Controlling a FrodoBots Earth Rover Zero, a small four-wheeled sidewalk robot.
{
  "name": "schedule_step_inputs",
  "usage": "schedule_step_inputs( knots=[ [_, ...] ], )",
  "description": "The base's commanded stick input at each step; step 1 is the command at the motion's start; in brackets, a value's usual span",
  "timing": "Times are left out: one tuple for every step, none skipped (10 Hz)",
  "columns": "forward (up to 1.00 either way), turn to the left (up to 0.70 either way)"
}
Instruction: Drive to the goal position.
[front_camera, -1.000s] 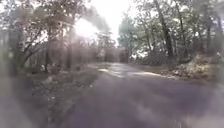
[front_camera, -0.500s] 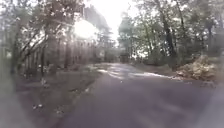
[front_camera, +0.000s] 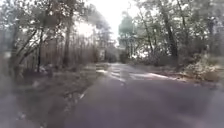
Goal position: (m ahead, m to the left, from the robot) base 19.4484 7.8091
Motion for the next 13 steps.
schedule_step_inputs(
  knots=[
    [0.70,-0.01],
    [0.70,-0.01],
    [0.70,-0.01],
    [0.70,-0.01],
    [0.70,-0.01],
    [0.70,-0.01],
    [0.70,-0.01],
    [0.70,-0.01],
    [0.70,-0.01],
    [0.70,-0.01],
    [0.70,-0.01],
    [0.70,-0.01],
    [0.70,-0.01]
  ],
)
